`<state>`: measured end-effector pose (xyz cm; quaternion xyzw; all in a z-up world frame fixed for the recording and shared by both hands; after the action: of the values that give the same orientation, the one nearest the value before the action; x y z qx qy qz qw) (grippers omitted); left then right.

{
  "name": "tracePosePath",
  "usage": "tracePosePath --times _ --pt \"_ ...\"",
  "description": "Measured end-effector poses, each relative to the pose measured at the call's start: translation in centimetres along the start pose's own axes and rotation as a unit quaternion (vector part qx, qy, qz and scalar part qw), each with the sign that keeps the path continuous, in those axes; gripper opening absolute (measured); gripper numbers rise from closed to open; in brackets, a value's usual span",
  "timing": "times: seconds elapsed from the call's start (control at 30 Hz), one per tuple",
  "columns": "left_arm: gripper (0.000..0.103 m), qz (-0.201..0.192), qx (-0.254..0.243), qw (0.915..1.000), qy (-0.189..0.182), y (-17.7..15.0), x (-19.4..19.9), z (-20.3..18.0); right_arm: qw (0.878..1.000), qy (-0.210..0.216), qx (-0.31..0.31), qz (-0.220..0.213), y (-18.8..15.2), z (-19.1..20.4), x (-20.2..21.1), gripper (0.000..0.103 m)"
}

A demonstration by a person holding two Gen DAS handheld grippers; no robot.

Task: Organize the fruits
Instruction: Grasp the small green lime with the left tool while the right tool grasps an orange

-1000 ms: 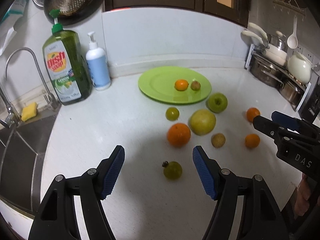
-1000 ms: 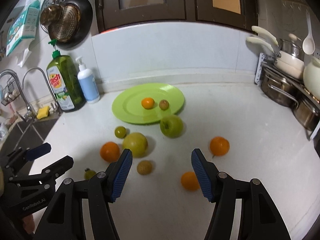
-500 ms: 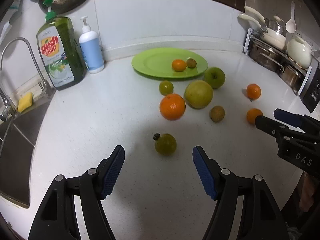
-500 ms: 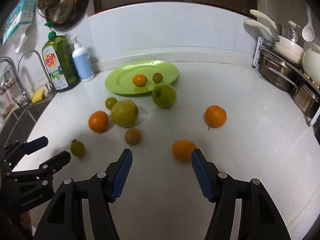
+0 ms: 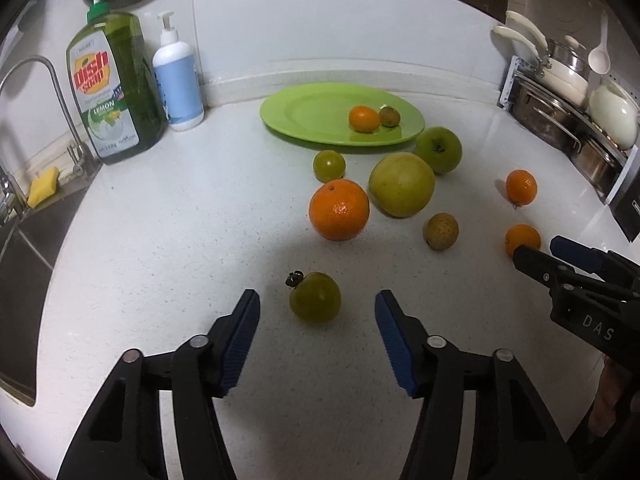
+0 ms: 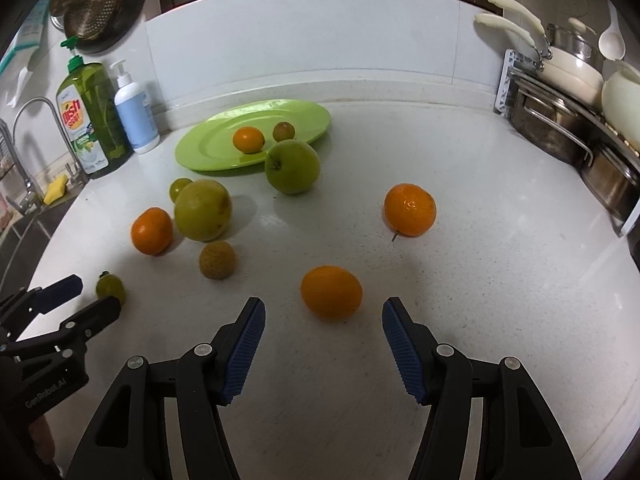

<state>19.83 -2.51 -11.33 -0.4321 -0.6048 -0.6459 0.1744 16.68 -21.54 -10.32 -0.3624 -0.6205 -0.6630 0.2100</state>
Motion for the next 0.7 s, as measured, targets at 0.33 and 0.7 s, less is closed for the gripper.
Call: tracePosePath --times 0.33,0.7 --pt "0.044 0.016 0.012 0.9998 0.006 0.2 -1.3 0.2 1.0 0.01 0.005 0.009 0.4 0.1 -1.4 0.052" --pt "0.035 0.018 0.01 0.9997 0.009 0.5 -1.7 0.2 1.0 0.002 0.012 0.025 0.4 0.5 -2.6 0.037"
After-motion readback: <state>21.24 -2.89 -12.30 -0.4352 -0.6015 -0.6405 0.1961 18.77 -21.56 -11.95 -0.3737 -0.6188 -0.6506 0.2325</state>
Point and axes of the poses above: each gripper's, at about its wrist camera, not at the fingertips, and x roughly against the way its jaws point, z to its left, y to its top, the point moved 1 cm from there along -x, roughly the way its jaws point, and after that the axes turned 6 degrees about -y, right-handed, at the moved point
